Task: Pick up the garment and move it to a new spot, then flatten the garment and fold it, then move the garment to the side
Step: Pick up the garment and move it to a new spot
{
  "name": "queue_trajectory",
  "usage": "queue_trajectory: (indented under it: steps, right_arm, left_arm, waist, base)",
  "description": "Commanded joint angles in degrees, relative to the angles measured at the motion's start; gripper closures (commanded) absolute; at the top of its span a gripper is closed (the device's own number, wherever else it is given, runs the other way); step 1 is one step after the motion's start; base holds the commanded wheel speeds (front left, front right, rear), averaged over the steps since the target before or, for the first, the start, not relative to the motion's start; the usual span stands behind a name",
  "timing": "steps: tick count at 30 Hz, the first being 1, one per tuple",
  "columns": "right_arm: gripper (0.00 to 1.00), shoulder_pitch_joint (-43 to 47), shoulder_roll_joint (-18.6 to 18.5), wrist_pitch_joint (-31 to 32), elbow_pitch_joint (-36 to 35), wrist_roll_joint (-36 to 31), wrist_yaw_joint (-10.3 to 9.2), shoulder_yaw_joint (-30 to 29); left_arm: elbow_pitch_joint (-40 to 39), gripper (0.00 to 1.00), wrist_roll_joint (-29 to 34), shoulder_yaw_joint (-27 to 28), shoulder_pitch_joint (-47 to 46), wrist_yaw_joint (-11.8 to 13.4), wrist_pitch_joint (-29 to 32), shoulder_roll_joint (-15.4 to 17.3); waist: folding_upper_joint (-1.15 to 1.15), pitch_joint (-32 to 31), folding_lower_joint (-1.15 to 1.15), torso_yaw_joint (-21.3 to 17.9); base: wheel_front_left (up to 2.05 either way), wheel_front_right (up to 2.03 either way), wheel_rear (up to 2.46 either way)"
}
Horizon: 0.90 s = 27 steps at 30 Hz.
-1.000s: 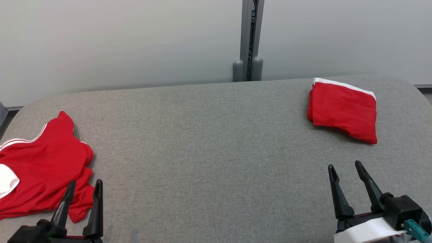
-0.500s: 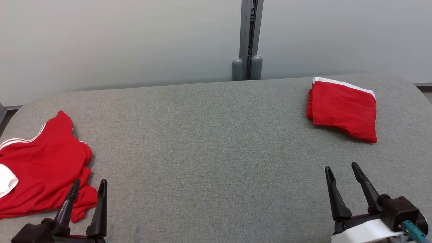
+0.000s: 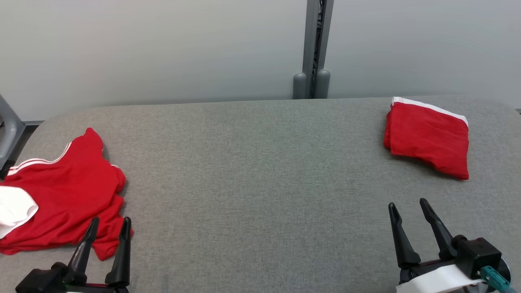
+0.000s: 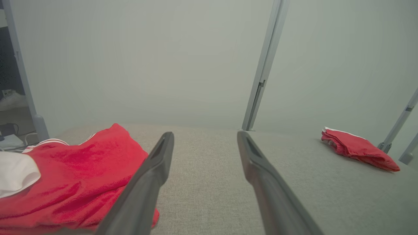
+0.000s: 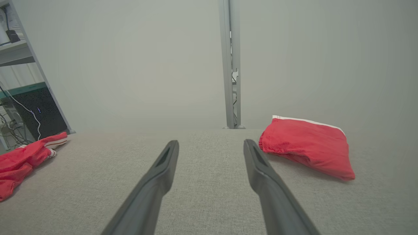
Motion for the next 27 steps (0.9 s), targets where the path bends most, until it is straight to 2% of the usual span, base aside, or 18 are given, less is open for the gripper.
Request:
queue_trajectory:
  steps: [1, 12, 19, 27]
  right_arm:
    - [0.0, -0.7, -0.4, -0.4, 0.1, 0.5, -0.01, 0.2]
    - [0.0, -1.7, -0.4, -0.4, 2.3, 2.6, -0.01, 2.5]
    - [0.0, -2.3, -0.4, -0.4, 3.4, 3.8, -0.01, 3.9]
    - [0.0, -3.4, -0.4, -0.4, 4.6, 5.0, -0.01, 5.4]
  left_arm:
    - [0.6, 0.0, -1.0, 0.0, -1.2, -0.1, 0.0, 0.2]
    - [3.5, 0.0, -1.3, 1.1, -2.8, -0.1, 0.0, 1.8]
    - [4.2, 0.0, -0.5, 1.3, -2.4, -0.1, 0.0, 1.2]
    - [5.0, 0.0, -0.7, 1.3, -2.9, -0.1, 0.0, 1.2]
  waist:
    - [0.0, -0.2, 0.0, 1.2]
    - [0.0, -1.2, 0.0, 9.8]
    - [0.0, -1.4, 0.0, 15.2]
    - [0.0, -1.3, 0.0, 19.4]
  base:
    - [0.0, 0.0, 0.0]
    - [0.0, 0.0, 0.0]
    - [0.0, 0.0, 0.0]
    - [0.0, 0.0, 0.0]
